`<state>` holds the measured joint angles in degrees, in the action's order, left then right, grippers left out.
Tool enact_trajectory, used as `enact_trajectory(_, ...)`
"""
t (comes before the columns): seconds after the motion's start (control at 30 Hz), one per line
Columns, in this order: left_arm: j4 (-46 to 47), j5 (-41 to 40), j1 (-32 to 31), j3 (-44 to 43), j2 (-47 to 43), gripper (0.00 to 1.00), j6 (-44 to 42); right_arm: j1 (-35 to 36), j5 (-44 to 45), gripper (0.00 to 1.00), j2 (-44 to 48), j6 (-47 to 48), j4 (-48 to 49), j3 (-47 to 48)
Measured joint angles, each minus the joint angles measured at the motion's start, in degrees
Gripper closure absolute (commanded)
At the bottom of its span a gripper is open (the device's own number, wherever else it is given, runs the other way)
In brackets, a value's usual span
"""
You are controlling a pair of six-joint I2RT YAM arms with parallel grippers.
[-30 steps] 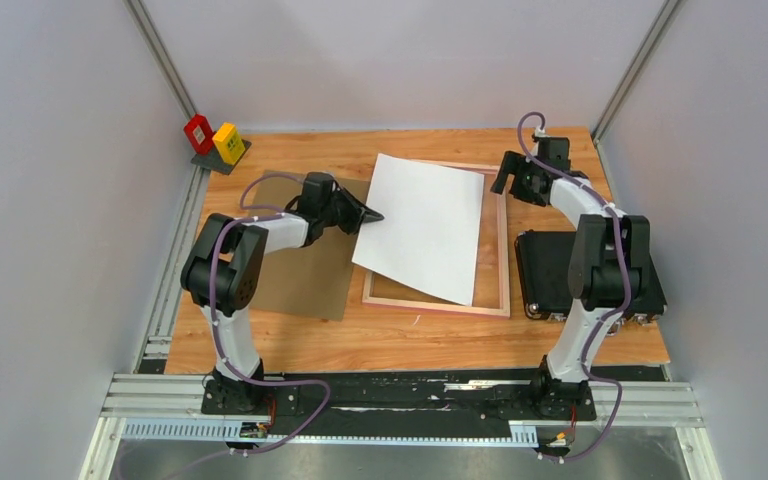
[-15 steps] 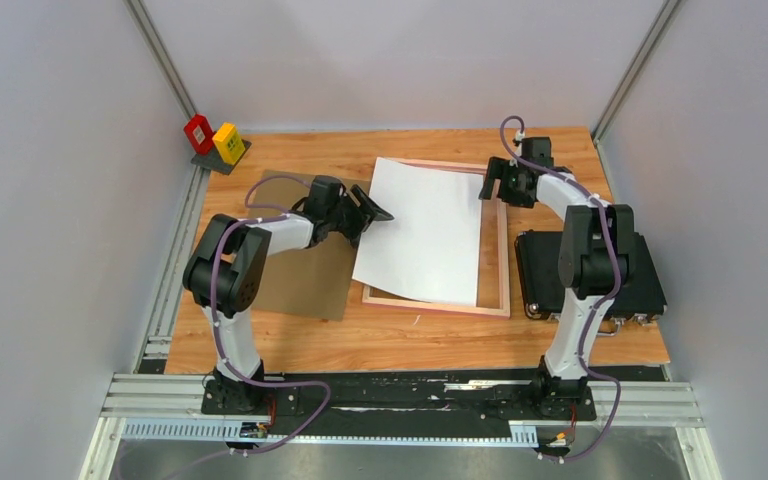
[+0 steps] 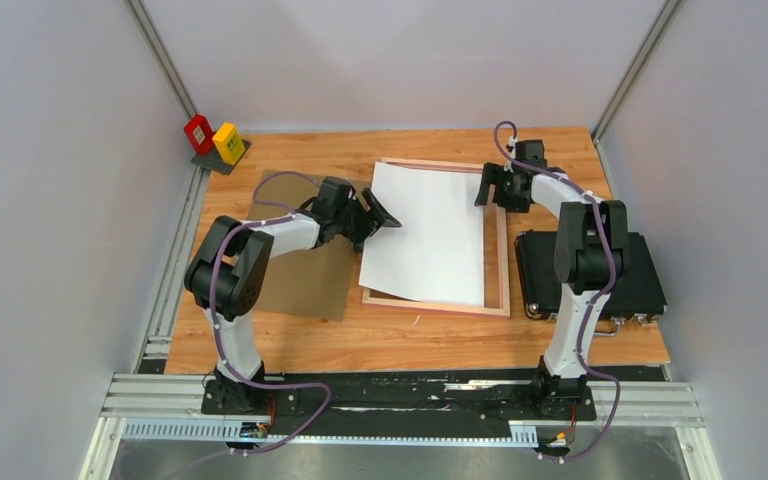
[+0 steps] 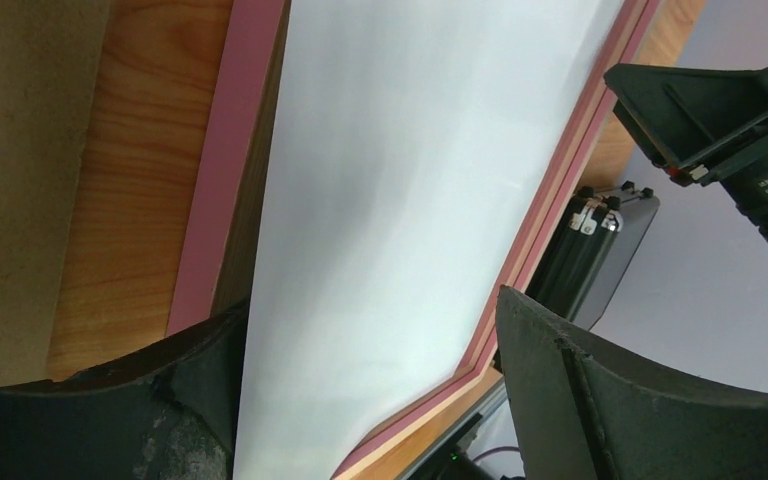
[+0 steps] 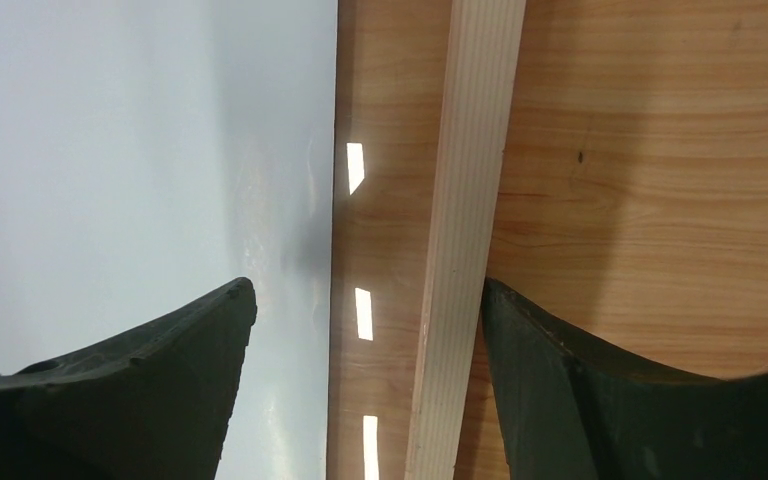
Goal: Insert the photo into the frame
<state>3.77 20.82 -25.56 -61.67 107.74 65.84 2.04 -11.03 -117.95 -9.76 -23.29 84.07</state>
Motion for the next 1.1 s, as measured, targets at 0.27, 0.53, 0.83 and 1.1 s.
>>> enact_trajectory(0.27, -3.91, -0.66, -1.53, -0.61, -0.83, 0.13, -1.95, 0.02, -0.44, 0.19, -0.02, 0.00, -0.04, 0.00)
enact_trajectory(0.53, -7.17, -2.23, -2.43, -3.41, -0.81, 0.16, -5.09, -0.09, -2.78, 0.13, -0.02, 0.02, -0.04, 0.00)
enact_trajectory(0.83, -10.03, -3.41, -2.78, -7.78, 1.09, 0.16, -8.57, -0.11, -6.23, 0.11, -0.02, -0.04, -0.04, 0.00)
enact_trajectory(1.1, -10.47, -3.43, -4.28, -9.66, 2.75, 0.18, -9.70, -0.74, -8.11, 0.09, -0.02, -0.66, -0.07, 0.00)
